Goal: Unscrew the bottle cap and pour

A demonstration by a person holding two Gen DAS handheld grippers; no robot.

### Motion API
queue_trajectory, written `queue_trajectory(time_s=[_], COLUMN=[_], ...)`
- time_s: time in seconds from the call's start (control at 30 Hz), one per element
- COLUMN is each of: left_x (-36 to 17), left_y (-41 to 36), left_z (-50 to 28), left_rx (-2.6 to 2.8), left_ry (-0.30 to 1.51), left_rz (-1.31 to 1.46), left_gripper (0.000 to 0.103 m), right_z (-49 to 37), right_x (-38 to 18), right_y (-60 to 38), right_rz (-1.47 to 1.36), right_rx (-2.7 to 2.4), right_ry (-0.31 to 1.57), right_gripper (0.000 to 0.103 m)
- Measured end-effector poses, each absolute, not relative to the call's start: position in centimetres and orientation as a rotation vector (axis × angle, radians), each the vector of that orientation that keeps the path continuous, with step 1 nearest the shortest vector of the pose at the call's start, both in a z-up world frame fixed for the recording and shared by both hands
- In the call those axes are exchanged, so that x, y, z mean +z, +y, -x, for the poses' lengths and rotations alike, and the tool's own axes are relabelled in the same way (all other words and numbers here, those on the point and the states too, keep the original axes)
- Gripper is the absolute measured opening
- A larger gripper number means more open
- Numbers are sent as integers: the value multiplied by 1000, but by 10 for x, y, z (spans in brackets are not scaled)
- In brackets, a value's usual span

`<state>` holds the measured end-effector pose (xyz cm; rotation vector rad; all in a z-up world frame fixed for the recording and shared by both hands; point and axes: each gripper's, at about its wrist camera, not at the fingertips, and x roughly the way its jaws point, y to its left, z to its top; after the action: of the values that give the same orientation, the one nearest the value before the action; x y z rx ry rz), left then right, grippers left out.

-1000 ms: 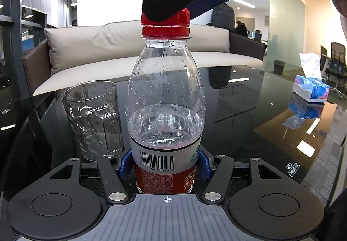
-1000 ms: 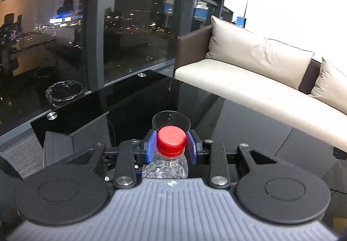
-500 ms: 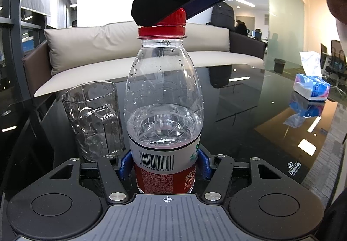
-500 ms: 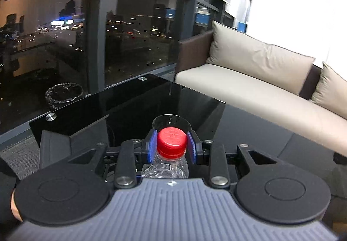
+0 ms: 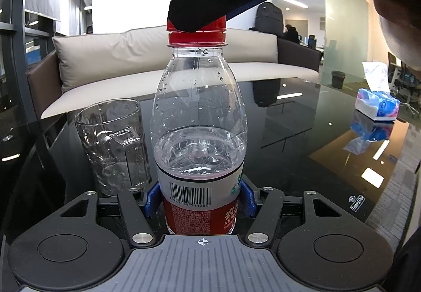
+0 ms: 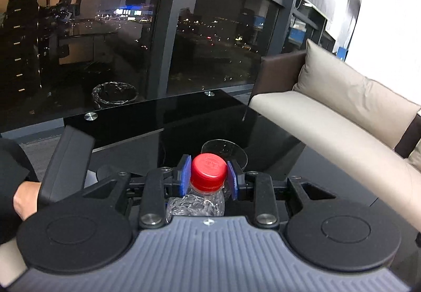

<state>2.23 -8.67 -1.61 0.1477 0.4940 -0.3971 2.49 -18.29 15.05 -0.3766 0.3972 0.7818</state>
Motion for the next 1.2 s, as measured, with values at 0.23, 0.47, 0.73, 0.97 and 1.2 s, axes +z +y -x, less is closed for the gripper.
queue_trajectory(time_s=[0.23, 0.47, 0.73, 0.97, 1.2], left_x=[-16, -16, -16, -16, -16], left_y=[-84, -83, -85, -86, -85], left_z=[-22, -22, -22, -22, -23], left_rx=[-395, -396, -396, -401, -397], left_ry=[496, 497, 491, 489, 489], left_rz=[-144, -144, -158, -161, -155], left_gripper=[55, 55, 55, 56, 55], right_z=[-14, -13, -21, -36, -31], right_x=[148, 142, 140, 141, 151], right_y=[-174, -164, -170, -187, -176], right_rz=[246, 201, 275, 401, 342], right_rx=[624, 561, 668, 870, 727], right_ry=[417, 402, 374, 330, 382], right_gripper=[33, 33, 32, 31, 32])
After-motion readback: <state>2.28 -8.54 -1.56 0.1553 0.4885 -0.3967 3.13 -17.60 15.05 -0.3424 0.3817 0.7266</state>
